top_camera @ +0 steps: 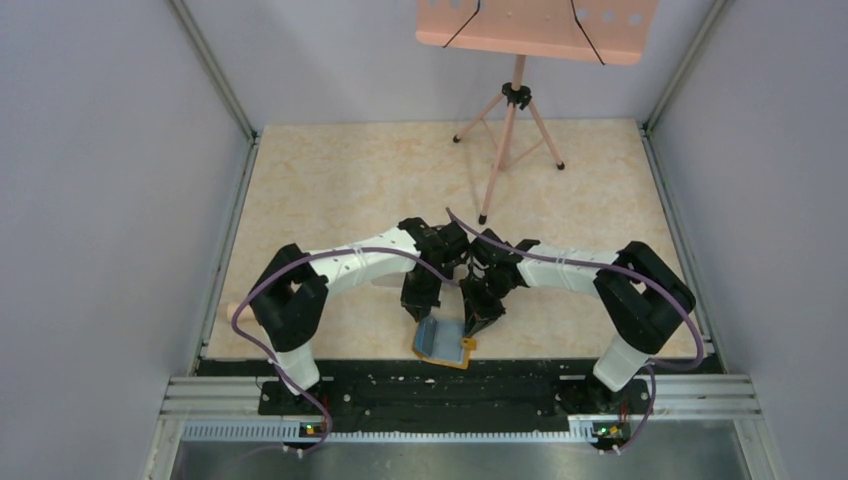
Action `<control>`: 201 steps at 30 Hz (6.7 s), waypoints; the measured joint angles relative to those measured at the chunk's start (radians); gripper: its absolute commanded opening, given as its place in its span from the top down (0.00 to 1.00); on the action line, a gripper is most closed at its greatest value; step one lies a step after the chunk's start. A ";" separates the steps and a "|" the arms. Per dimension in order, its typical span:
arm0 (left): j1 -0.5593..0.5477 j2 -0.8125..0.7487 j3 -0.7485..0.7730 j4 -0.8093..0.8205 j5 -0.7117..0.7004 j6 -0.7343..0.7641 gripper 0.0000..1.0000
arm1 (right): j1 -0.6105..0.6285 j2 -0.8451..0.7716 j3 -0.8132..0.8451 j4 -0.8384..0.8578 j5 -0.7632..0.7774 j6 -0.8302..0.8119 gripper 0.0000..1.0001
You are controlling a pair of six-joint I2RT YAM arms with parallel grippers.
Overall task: Put the credit cards into the card holder
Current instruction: Close the card holder at the center of the board.
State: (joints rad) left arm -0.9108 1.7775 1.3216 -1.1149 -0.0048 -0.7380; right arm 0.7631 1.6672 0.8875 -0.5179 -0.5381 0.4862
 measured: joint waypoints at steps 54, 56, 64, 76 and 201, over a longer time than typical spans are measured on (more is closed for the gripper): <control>-0.013 -0.034 -0.017 0.037 -0.074 -0.048 1.00 | -0.007 -0.122 -0.021 -0.173 0.157 -0.005 0.52; -0.014 -0.034 -0.017 0.037 -0.071 -0.048 1.00 | -0.007 -0.105 -0.014 -0.158 0.149 0.003 0.61; -0.016 -0.034 -0.016 0.035 -0.071 -0.053 1.00 | -0.007 -0.048 -0.002 -0.157 0.155 0.020 1.00; -0.018 -0.046 -0.027 0.114 0.050 -0.064 0.68 | -0.019 -0.048 -0.006 -0.147 0.140 0.027 1.00; 0.033 -0.151 -0.525 0.881 0.453 -0.297 0.79 | -0.109 -0.036 -0.174 0.217 -0.188 0.126 0.90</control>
State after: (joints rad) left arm -0.8776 1.6260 0.7971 -0.2337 0.4484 -1.0348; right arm 0.6544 1.6310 0.7132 -0.3004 -0.7261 0.6125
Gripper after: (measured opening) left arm 0.238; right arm 0.105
